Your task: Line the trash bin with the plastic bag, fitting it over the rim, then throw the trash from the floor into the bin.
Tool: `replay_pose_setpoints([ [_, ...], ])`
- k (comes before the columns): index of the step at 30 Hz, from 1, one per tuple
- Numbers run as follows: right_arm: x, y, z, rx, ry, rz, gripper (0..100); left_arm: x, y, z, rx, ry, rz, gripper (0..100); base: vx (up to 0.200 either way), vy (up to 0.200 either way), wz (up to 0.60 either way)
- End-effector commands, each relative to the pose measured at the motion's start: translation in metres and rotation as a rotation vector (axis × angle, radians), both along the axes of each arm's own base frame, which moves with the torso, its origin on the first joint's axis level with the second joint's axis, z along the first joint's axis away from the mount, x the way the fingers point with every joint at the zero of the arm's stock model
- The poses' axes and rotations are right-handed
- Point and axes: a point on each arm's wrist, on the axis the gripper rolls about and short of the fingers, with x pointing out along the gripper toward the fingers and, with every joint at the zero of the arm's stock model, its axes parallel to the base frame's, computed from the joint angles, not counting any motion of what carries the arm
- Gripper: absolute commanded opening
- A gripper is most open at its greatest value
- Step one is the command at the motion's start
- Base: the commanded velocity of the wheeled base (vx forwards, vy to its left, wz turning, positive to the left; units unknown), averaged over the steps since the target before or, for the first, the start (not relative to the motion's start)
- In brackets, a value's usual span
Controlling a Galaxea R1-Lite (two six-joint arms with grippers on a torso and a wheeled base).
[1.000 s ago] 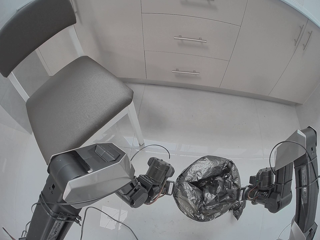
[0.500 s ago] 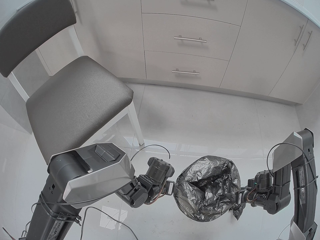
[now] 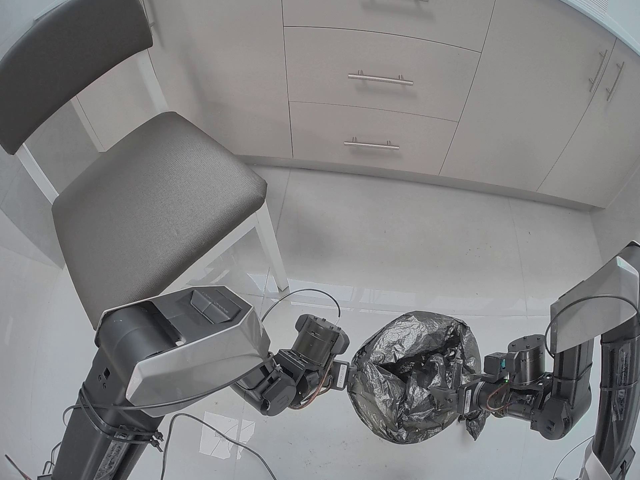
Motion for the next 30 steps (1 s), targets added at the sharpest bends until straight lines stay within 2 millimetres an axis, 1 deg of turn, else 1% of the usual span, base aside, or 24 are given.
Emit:
replay_pose_setpoints([
  [1, 0.002, 0.017, -0.007, 0.005, -0.009, 0.031, 100, 0.000, 0.000, -0.001, 0.000, 0.000, 0.002, 100, 0.000, 0.000, 0.00],
  [5, 0.008, 0.020, -0.022, -0.020, 0.005, 0.009, 100, 0.000, 0.000, -0.001, 0.003, 0.002, 0.001, 100, 0.000, 0.000, 0.00],
  [14, 0.012, 0.021, -0.023, -0.004, -0.002, -0.001, 100, -0.001, 0.000, -0.001, 0.004, 0.003, -0.001, 100, 0.000, 0.000, 0.00],
  [15, 0.019, 0.024, -0.022, 0.005, -0.030, 0.002, 100, 0.000, 0.000, -0.001, 0.004, 0.003, 0.001, 100, 0.000, 0.000, 0.00],
  [18, 0.028, 0.031, -0.024, 0.010, -0.063, 0.013, 100, 0.000, 0.000, -0.001, 0.004, 0.003, 0.001, 100, 0.000, 0.000, 0.00],
  [19, 0.028, 0.031, -0.024, 0.010, -0.063, 0.013, 100, 0.000, 0.000, -0.001, 0.004, 0.003, 0.001, 100, 0.000, 0.000, 0.00],
  [20, 0.033, 0.037, -0.024, 0.017, -0.077, 0.027, 100, 0.000, 0.000, -0.001, 0.004, 0.003, 0.001, 100, 0.000, 0.000, 0.00],
  [23, 0.038, 0.041, -0.027, 0.012, -0.067, 0.033, 100, 0.000, 0.000, -0.001, 0.004, 0.003, 0.001, 100, 0.000, 0.000, 0.00],
  [24, 0.043, 0.045, -0.029, 0.009, -0.067, 0.039, 100, 0.000, 0.000, -0.001, 0.004, 0.003, 0.001, 100, 0.000, 0.000, 0.00],
  [25, 0.043, 0.045, -0.029, 0.009, -0.067, 0.039, 100, 0.000, 0.000, -0.001, 0.004, 0.003, 0.001, 100, 0.000, 0.000, 0.00],
  [27, 0.051, 0.049, -0.036, 0.005, -0.054, 0.040, 100, 0.000, 0.000, -0.002, 0.005, 0.004, 0.001, 100, 0.000, 0.000, 0.00],
  [30, 0.054, 0.050, -0.041, -0.005, -0.029, 0.040, 100, 0.000, 0.000, -0.001, 0.004, 0.003, 0.001, 100, 0.000, 0.000, 0.00],
])
